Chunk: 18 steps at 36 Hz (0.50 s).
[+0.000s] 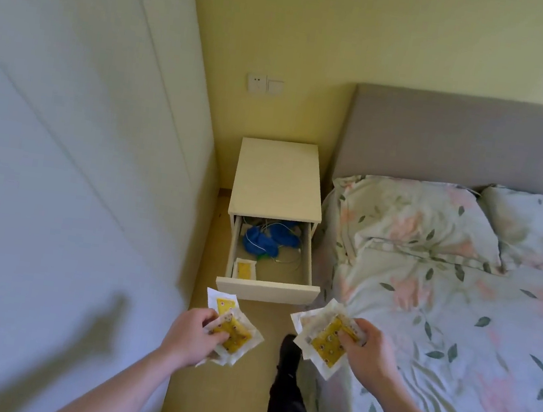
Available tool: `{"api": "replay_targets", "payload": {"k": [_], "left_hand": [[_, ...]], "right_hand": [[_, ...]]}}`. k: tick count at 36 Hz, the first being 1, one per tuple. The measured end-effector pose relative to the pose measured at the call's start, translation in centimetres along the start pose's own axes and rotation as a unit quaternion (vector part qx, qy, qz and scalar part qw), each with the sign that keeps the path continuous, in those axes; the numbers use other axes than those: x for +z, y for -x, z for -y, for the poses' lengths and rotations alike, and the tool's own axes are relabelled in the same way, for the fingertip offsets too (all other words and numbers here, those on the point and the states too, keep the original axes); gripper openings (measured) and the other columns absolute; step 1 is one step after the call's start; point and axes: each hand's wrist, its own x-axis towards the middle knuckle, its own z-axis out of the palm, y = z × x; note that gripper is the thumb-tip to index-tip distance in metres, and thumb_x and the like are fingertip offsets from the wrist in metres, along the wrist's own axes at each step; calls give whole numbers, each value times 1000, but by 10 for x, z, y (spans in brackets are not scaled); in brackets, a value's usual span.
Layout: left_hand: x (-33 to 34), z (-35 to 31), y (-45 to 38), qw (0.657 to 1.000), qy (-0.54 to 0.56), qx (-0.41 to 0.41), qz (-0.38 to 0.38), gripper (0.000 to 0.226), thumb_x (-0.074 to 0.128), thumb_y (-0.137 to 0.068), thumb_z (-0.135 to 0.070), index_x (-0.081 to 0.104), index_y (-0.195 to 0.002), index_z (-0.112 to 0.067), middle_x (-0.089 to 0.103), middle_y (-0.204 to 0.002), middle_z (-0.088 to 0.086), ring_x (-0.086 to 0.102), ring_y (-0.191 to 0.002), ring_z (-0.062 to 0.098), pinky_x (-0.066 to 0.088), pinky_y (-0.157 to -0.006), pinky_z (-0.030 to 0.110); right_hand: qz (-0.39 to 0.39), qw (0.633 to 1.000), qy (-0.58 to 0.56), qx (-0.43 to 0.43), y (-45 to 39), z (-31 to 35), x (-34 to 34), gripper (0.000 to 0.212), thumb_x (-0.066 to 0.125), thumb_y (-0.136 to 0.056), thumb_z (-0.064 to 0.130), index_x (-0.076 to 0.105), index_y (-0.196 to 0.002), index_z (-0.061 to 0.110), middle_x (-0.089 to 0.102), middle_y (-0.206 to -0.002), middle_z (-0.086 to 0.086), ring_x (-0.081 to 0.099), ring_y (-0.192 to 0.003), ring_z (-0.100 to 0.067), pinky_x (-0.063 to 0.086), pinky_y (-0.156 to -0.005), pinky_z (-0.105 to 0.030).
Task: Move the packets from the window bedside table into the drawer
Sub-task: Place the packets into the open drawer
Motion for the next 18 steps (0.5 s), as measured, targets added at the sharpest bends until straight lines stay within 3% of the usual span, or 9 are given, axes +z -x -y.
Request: {"api": "replay_targets", "payload": {"k": [4, 6, 7, 11, 14, 16, 18], "left_hand": [[-8, -22, -55, 1000, 14, -19, 5, 11, 77, -85, -33, 70, -79, -27, 72, -80, -16, 67, -74, 0, 44, -58, 13], [-11, -32, -84, 999, 25, -39, -5, 11, 78, -84, -32, 70, -78, -26, 72, -78, -14, 66, -70, -2, 44, -55, 12], [-13, -39, -98, 998, 31, -47, -9, 12, 78, -84, -31, 70, -77, -26, 72, -77, -13, 66, -69, -3, 43, -53, 11], [-16, -60, -148, 997, 39, -66, -18, 18, 78, -85, -28, 65, -73, -28, 68, -72, -13, 64, -65, -2, 43, -52, 10], [-15, -62, -184, 994, 63, -89, -24, 9, 80, -83, -31, 72, -81, -28, 73, -78, -14, 68, -71, 1, 50, -57, 16], [-14, -57, -207, 991, 74, -107, -27, 8, 81, -81, -32, 73, -81, -29, 73, -78, -16, 68, -71, 3, 51, -60, 19], [-11, -53, -230, 989, 83, -118, -29, 8, 80, -80, -28, 73, -77, -27, 72, -74, -16, 65, -67, 2, 48, -58, 20]], "right_hand": [[22, 1000, 13, 16, -78, 14, 4, 7, 62, -99, 17, 68, -103, 19, 71, -88, -1, 62, -68, -6, 47, -52, -9], [34, 999, 8, 31, -123, 21, 9, 8, 63, -97, 19, 69, -102, 22, 73, -91, -1, 67, -76, -10, 58, -69, -27], [45, 998, 13, 34, -145, 23, 12, 8, 64, -97, 19, 69, -103, 22, 73, -91, 1, 67, -78, -10, 57, -70, -29], [78, 995, 51, 39, -220, 38, 29, 7, 62, -97, 23, 62, -100, 29, 66, -92, 7, 60, -79, -2, 55, -68, -25], [109, 990, 79, 45, -269, 52, 40, 11, 55, -101, 20, 62, -110, 22, 52, -84, 15, 48, -70, 3, 40, -50, -7], [131, 985, 95, 59, -299, 56, 51, 14, 53, -102, 16, 61, -111, 20, 54, -83, 12, 43, -68, 5, 37, -51, 0], [140, 982, 104, 69, -329, 56, 66, 12, 53, -100, 17, 61, -108, 22, 64, -89, 5, 51, -70, 4, 38, -48, -5]]}}
